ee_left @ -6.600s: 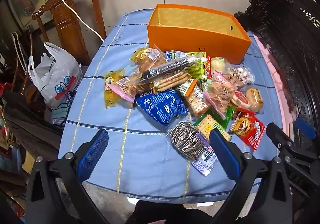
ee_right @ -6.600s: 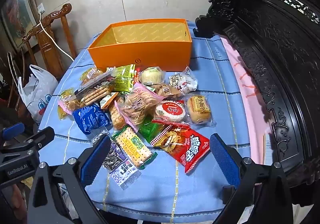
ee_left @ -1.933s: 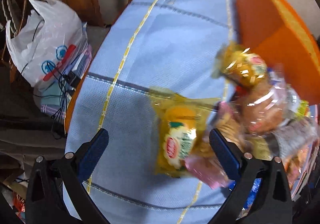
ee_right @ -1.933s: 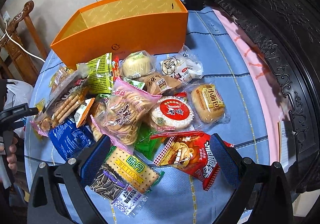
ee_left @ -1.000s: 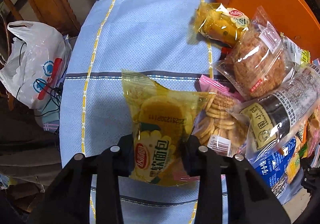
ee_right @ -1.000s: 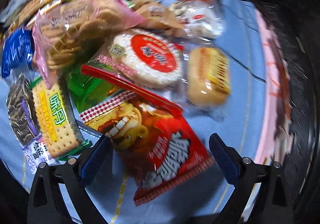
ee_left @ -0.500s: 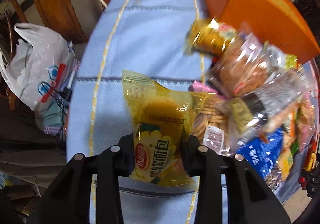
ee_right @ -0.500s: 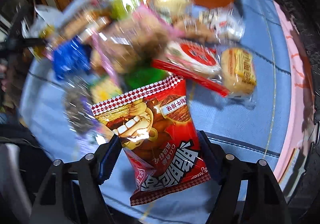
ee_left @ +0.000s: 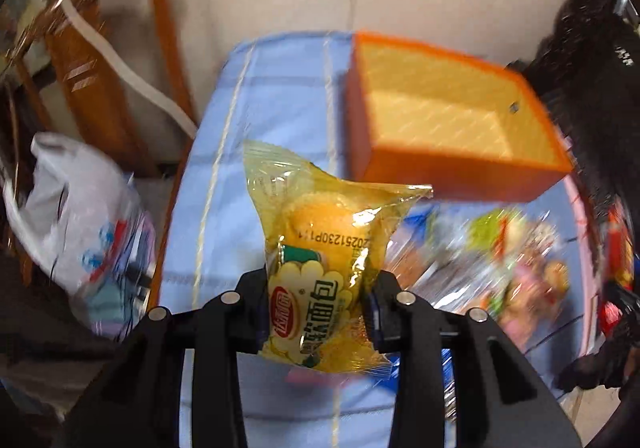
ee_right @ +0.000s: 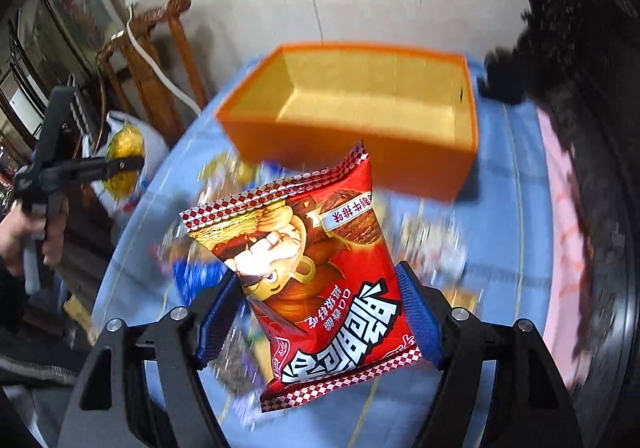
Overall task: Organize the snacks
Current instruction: 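Drop the yellow bread bag and red snack bag into the orange box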
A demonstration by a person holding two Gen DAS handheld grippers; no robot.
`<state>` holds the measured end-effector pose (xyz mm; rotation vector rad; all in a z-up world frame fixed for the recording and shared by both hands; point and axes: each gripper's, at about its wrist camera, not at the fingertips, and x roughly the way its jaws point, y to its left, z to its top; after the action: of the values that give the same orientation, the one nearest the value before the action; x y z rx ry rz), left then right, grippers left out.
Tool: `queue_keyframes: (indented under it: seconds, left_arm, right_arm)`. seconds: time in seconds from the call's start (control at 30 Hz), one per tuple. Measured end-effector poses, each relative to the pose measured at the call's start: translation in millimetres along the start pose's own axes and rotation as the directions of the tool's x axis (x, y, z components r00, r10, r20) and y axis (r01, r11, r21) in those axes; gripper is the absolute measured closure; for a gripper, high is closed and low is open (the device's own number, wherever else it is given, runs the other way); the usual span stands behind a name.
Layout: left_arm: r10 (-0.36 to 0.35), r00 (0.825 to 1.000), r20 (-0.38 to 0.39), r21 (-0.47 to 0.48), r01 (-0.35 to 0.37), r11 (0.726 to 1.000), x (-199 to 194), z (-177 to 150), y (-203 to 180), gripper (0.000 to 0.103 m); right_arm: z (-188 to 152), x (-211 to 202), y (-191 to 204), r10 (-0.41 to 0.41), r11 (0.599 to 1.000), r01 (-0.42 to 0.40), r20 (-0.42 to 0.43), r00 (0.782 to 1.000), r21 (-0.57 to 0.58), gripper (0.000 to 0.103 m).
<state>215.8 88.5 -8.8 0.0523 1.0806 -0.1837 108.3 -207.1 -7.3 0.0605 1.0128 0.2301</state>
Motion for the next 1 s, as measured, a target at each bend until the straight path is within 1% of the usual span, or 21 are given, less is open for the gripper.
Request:
queue_keyframes:
  seconds: [0.07, 0.13, 0.2, 0.27, 0.33, 0.43, 0.5, 0.57, 0.67, 0.73, 0.77, 0.8, 0.83, 0.87, 0.9, 0.93, 0.97, 1.0]
  left_arm:
    - [-0.021, 1.0, 0.019, 0.011, 0.021, 1.0, 0, 26, -20, 0.068]
    - [-0.02, 0.999, 0.033, 0.026, 0.019, 0.999, 9, 62, -47, 0.068]
    - [-0.038, 0.998, 0.045, 0.038, 0.036, 0.999, 22, 96, -71, 0.068]
    - [-0.009, 0.999, 0.031, 0.051, 0.008, 0.999, 42, 125, -95, 0.068]
    - [0.008, 1.0, 0.001, 0.054, -0.008, 0.999, 65, 141, -108, 0.068]
    - [0.031, 0.999, -0.045, 0.054, -0.029, 0.998, 92, 148, -120, 0.068]
    - [0.033, 0.996, -0.083, 0.04, -0.03, 0.999, 113, 148, -122, 0.068]
    - [0.049, 0.993, -0.11, 0.051, -0.044, 0.998, 128, 142, -124, 0.068]
    - [0.061, 0.985, -0.162, 0.031, -0.057, 0.998, 151, 136, -125, 0.068]
    - [0.067, 0.982, -0.178, -0.001, -0.068, 0.998, 157, 130, -123, 0.067]
    - [0.061, 0.98, -0.188, -0.012, -0.064, 0.998, 162, 128, -124, 0.064]
    - [0.058, 0.978, -0.199, -0.012, -0.062, 0.998, 164, 127, -125, 0.048]
    - [0.069, 0.975, -0.213, -0.007, -0.072, 0.997, 165, 124, -125, 0.029]
    - [0.092, 0.974, -0.208, -0.002, -0.095, 0.996, 164, 123, -125, 0.025]
    - [0.115, 0.976, -0.187, 0.011, -0.115, 0.993, 160, 121, -125, 0.02]
    - [0.122, 0.977, -0.176, 0.011, -0.122, 0.992, 157, 120, -124, 0.011]
    - [0.122, 0.976, -0.182, -0.002, -0.124, 0.992, 153, 119, -121, 0.008]
    - [0.114, 0.976, -0.184, -0.009, -0.118, 0.993, 150, 119, -118, 0.008]
  right_arm:
    - [29, 11, -15, -0.004, 1.0, 0.003, 0.023, 1.0, 0.015, 0.027]
    - [64, 28, -32, -0.03, 0.999, 0.029, 0.045, 0.999, 0.038, 0.027]
    - [95, 47, -50, -0.038, 0.997, 0.033, 0.056, 0.998, 0.074, 0.027]
    - [116, 70, -62, -0.054, 0.995, 0.05, 0.036, 0.998, 0.091, 0.027]
    - [130, 95, -71, -0.075, 0.993, 0.074, 0.01, 0.997, 0.098, 0.027]
    - [137, 124, -78, -0.086, 0.991, 0.087, -0.015, 0.996, 0.102, 0.027]
    - [137, 145, -80, -0.091, 0.99, 0.096, -0.047, 0.995, 0.104, 0.027]
    - [134, 165, -81, -0.093, 0.989, 0.103, -0.092, 0.991, 0.108, 0.027]
    - [130, 182, -79, -0.095, 0.987, 0.11, -0.131, 0.987, 0.114, 0.027]
    - [128, 190, -77, -0.086, 0.985, 0.108, -0.164, 0.983, 0.131, 0.026]
    - [127, 192, -78, -0.083, 0.983, 0.109, -0.172, 0.982, 0.145, 0.026]
    - [126, 193, -77, -0.086, 0.982, 0.115, -0.179, 0.98, 0.153, 0.025]
    - [124, 194, -76, -0.1, 0.98, 0.13, -0.188, 0.977, 0.153, 0.021]
    - [123, 191, -74, -0.113, 0.978, 0.142, -0.185, 0.976, 0.153, 0.02]
    - [121, 188, -74, -0.118, 0.977, 0.146, -0.176, 0.977, 0.156, 0.019]
    - [120, 183, -73, -0.122, 0.975, 0.149, -0.16, 0.98, 0.167, 0.017]
    - [116, 175, -75, -0.123, 0.972, 0.148, -0.141, 0.982, 0.181, 0.017]
    - [113, 163, -74, -0.122, 0.969, 0.142, -0.107, 0.987, 0.2, 0.015]
